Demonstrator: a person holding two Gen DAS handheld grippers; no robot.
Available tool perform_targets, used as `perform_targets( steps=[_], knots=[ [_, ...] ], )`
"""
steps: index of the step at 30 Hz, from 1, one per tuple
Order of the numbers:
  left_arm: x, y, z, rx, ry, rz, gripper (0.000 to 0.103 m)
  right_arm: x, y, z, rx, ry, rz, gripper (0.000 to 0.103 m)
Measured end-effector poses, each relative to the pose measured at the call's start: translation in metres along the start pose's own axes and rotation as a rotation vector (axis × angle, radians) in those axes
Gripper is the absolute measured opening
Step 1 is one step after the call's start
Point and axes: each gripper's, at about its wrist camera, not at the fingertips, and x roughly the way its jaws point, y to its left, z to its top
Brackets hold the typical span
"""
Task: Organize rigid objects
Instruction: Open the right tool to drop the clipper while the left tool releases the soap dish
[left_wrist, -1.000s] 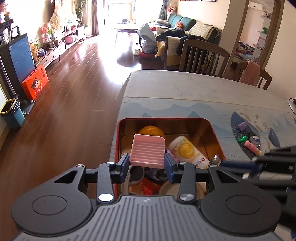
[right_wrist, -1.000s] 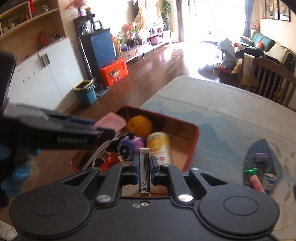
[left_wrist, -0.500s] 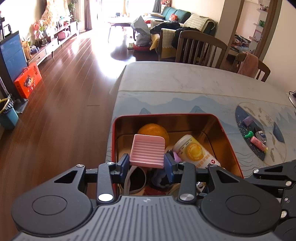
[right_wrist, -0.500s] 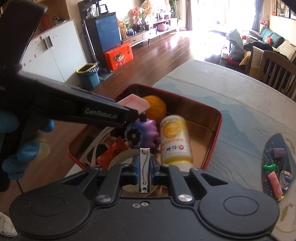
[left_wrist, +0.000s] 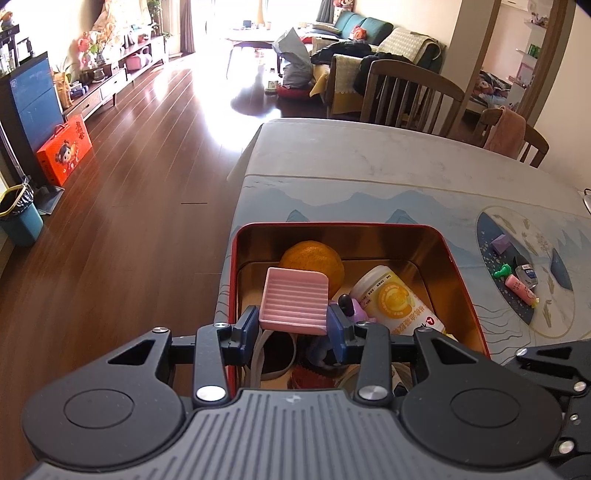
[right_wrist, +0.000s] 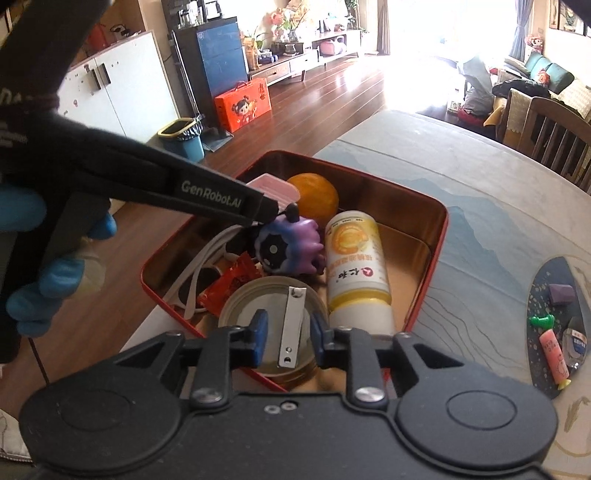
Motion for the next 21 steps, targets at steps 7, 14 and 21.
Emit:
perform_targets(
  steps=[7,14,21],
  knots=[
    [-0.005,-0.005,-0.004,-0.009,0.007,0.007,0.040,-0.018,-0.009,-0.002,0.024,-0.035,0.011,0.044],
    [-0.015,-0.011,-0.011,-0.025,0.002,0.016,0.053,-0.036,-0.018,-0.008,0.041,-0.069,0.016,0.054],
    [-0.033,-0.028,-0.015,-0.012,-0.040,0.040,0.064,-0.060,-0.031,-0.014,0.045,-0.110,0.015,0.062]
  ],
)
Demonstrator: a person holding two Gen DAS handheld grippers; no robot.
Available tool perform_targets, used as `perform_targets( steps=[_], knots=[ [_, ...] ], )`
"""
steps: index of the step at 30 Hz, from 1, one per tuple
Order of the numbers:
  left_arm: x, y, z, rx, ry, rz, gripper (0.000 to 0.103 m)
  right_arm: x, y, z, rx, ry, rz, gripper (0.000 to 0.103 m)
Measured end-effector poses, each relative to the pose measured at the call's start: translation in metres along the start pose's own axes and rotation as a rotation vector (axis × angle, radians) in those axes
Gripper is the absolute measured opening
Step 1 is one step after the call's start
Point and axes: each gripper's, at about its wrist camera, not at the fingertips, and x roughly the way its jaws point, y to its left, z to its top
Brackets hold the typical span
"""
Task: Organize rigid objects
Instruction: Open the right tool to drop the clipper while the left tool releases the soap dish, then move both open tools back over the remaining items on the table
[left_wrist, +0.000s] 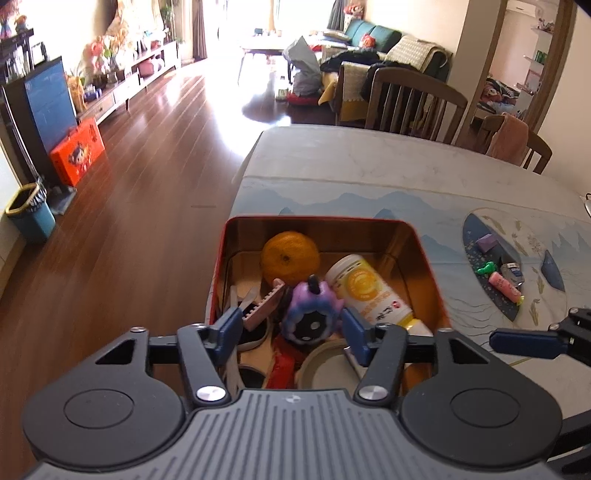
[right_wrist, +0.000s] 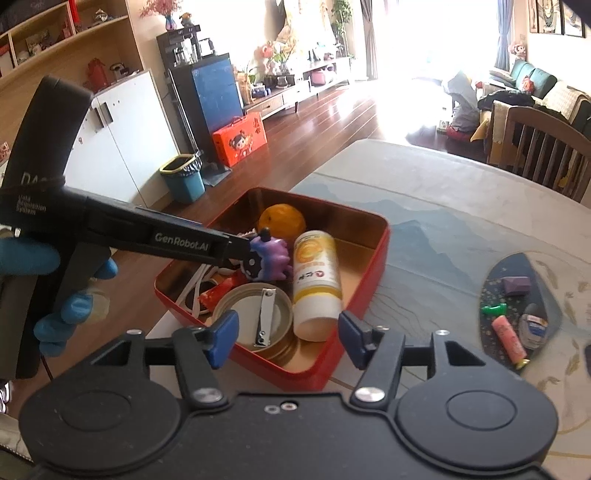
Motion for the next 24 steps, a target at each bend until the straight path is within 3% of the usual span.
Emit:
perform_targets(
  steps=[4,16,19,24],
  knots=[
    [-0.015,-0.019,-0.001,0.030,-0.046,-0.005,0.070,-0.016,-0.011,-0.001,0.009,-0.024,0.001,0.065],
    [-0.023,-0.088,0.001,0.082,-0.094,-0.032,0.073,-0.054,-0.066,-0.011,0.077,-0.085,-0.057,0.089],
    [-0.021,-0.103,0.002,0.088,-0.103,-0.046,0.077,-0.063,-0.084,-0.017,0.091,-0.095,-0.087,0.101],
    [-0.015,-0.133,0.001,0.102,-0.117,-0.073,0.081,-0.074,-0.113,-0.021,0.109,-0.107,-0.126,0.102]
  ],
)
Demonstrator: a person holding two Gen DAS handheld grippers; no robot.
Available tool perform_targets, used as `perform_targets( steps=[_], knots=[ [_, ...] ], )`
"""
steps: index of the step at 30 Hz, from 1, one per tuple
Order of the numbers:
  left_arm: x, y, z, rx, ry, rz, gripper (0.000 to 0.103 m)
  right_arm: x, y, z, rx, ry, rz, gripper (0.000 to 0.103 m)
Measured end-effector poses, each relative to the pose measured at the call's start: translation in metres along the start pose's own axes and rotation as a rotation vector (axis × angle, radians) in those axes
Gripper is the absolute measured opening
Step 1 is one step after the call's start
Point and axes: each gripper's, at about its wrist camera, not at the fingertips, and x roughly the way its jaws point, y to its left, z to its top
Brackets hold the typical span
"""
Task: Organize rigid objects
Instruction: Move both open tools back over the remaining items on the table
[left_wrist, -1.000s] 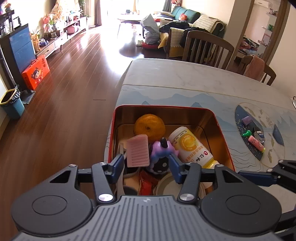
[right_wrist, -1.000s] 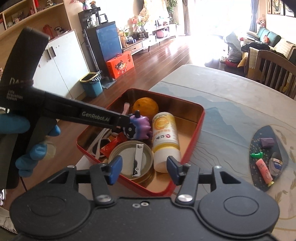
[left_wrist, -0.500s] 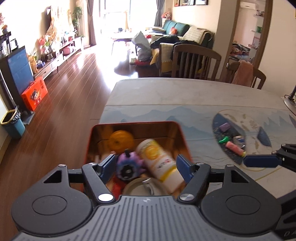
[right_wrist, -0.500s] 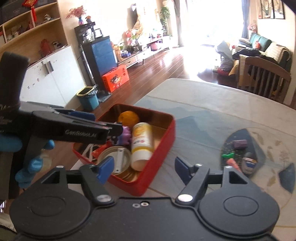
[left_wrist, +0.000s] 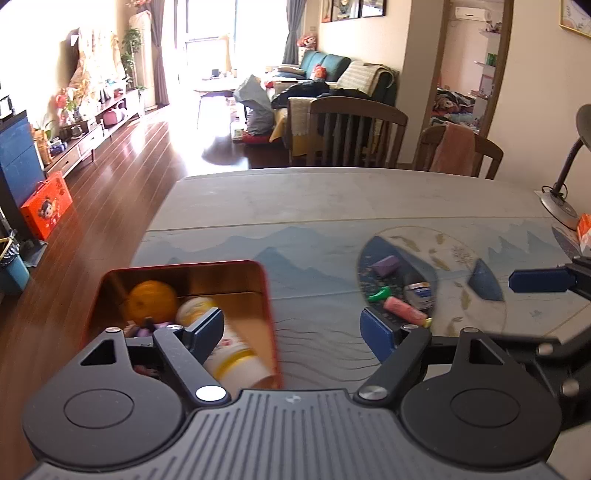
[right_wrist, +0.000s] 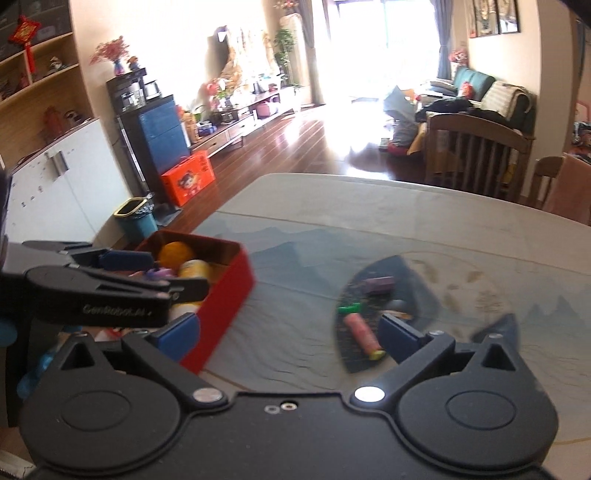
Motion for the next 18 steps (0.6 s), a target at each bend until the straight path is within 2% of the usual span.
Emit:
perform_targets(
  steps=[9,18],
  knots=[
    [0.028,-0.045,0.002,0.011,0.005,-0.043,0.084,0.000,-0.057,-0.004,0.022,0.013,-0.037,0.103],
    [0.063,-0.081,-0.004,0.069,0.028,-0.069,0.084,0.031,-0.098,0.003,0.023,0.079,-0.057,0.102]
  ],
)
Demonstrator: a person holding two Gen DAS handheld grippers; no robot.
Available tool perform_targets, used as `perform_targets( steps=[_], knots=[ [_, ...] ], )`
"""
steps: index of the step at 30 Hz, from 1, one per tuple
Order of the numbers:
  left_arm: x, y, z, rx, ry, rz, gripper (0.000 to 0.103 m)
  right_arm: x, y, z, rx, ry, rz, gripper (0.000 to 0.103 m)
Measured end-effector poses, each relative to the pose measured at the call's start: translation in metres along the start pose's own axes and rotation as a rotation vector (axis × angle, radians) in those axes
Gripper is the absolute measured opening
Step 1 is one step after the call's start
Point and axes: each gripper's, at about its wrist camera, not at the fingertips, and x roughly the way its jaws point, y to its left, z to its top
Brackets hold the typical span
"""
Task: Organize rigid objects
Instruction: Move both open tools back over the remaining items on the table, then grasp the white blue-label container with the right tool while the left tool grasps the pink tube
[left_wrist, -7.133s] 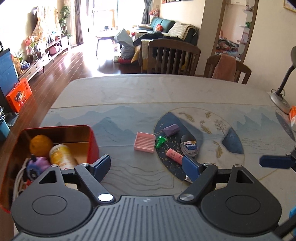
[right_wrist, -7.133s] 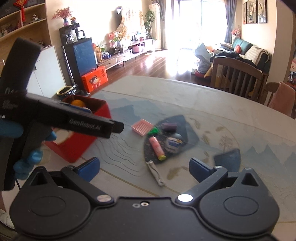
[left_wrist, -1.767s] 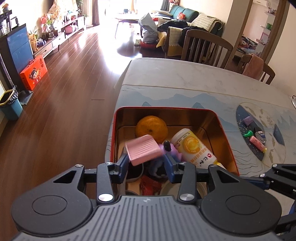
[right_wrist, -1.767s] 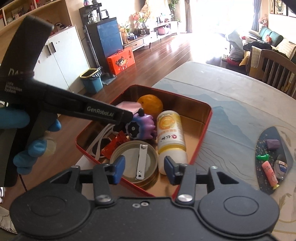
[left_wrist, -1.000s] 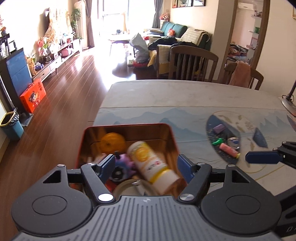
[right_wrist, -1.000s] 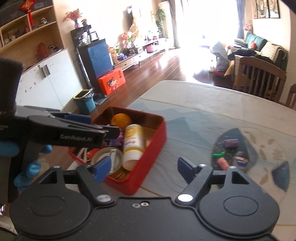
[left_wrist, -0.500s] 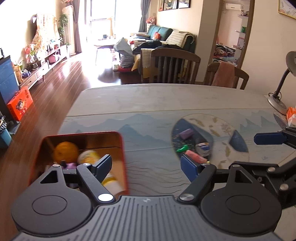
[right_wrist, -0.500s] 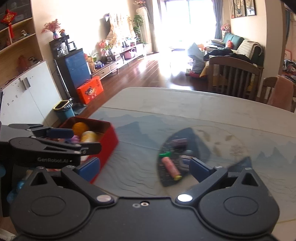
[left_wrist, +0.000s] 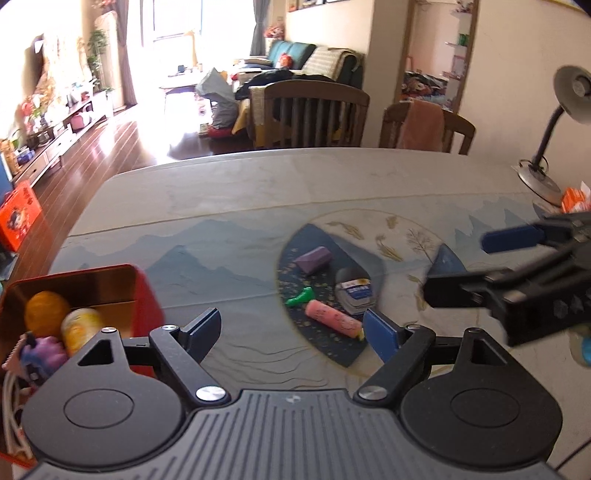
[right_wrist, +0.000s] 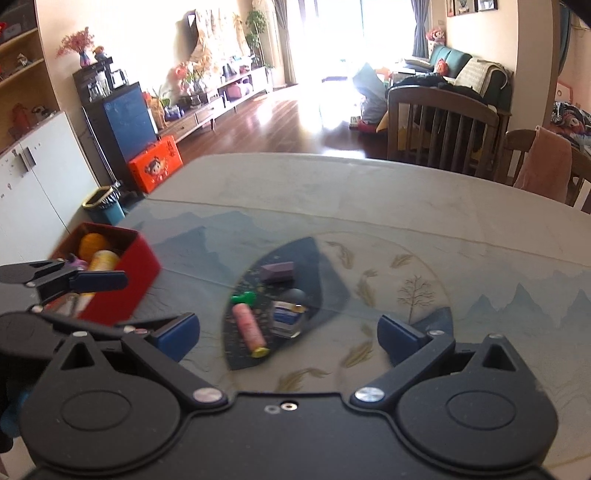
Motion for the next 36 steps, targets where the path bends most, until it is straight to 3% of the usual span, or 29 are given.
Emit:
perform_targets(
  steps=[13,19,31,33,36],
  knots=[
    [0.053,-0.025,-0.005,0.120,0.066,-0.075,0.084,0.055,-0.018,0.004,-0.006,0.110,0.041,0.100],
    [0.073,-0.026,-0.005,0.152,0.081,-0.097,0.084,0.075,-0.012,0.009,0.010,0.130,0.060,0.094],
    [0.092,-0.033,-0.010,0.210,0.075,-0.085,0.084,0.102,-0.009,0.015,0.001,0.175,0.073,0.068],
    [0.094,-0.034,-0.011,0.215,0.075,-0.087,0.083,0.103,-0.008,0.015,0.000,0.180,0.076,0.058],
    [0.092,-0.037,-0.012,0.223,0.067,-0.091,0.074,0.104,-0.006,0.015,-0.014,0.177,0.071,0.053]
  ],
)
